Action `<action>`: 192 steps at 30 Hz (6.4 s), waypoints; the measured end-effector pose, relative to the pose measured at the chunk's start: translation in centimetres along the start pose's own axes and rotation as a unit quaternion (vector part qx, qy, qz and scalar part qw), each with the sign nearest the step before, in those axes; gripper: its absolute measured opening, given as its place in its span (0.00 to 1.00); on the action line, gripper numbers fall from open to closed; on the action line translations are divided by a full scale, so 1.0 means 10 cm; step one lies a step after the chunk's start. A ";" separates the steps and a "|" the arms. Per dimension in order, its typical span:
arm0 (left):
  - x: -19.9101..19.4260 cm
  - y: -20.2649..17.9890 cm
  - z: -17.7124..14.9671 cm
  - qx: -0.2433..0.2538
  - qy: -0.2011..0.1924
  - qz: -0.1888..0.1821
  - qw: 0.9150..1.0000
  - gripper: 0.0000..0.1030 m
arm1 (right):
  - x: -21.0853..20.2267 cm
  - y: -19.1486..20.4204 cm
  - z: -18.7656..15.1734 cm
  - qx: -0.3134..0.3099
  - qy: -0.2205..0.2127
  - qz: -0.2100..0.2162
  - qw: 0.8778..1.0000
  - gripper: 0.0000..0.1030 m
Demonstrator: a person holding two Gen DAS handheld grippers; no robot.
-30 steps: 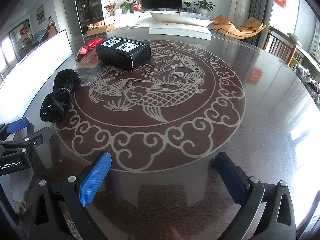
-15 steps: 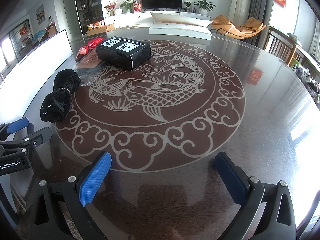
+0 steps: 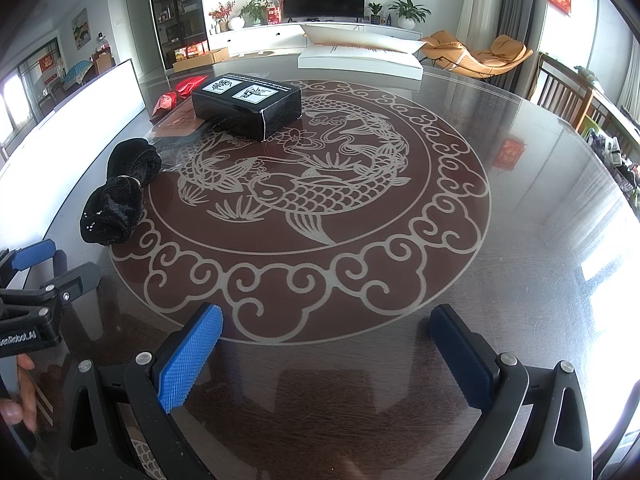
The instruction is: Organize objects
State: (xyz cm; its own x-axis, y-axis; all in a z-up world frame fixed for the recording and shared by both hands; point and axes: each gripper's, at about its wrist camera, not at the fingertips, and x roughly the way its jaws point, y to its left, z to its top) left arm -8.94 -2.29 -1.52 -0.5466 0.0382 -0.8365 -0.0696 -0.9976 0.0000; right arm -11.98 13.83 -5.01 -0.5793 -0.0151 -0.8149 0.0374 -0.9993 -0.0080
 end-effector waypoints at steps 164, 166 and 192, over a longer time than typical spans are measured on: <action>-1.81 1.07 0.07 -0.098 -0.169 -0.072 0.978 0.30 | -1.19 1.12 0.70 -0.024 -0.011 0.306 0.952 0.57; -1.92 1.51 0.01 -0.126 -0.170 -0.029 0.977 0.30 | -1.34 1.60 0.75 -0.051 -0.014 0.348 0.936 0.58; -2.00 0.89 -0.33 -0.054 -0.165 -0.054 0.983 0.87 | -0.24 0.45 -0.05 -0.073 -0.019 0.065 0.995 1.00</action>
State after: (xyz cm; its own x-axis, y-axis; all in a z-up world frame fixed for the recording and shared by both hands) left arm 4.12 -12.08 13.37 -0.7827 0.1435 -0.6056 -0.0626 -0.9863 -0.1527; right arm -10.02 9.42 -3.37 -0.5917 -0.1475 -0.7925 0.2295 -0.9733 0.0098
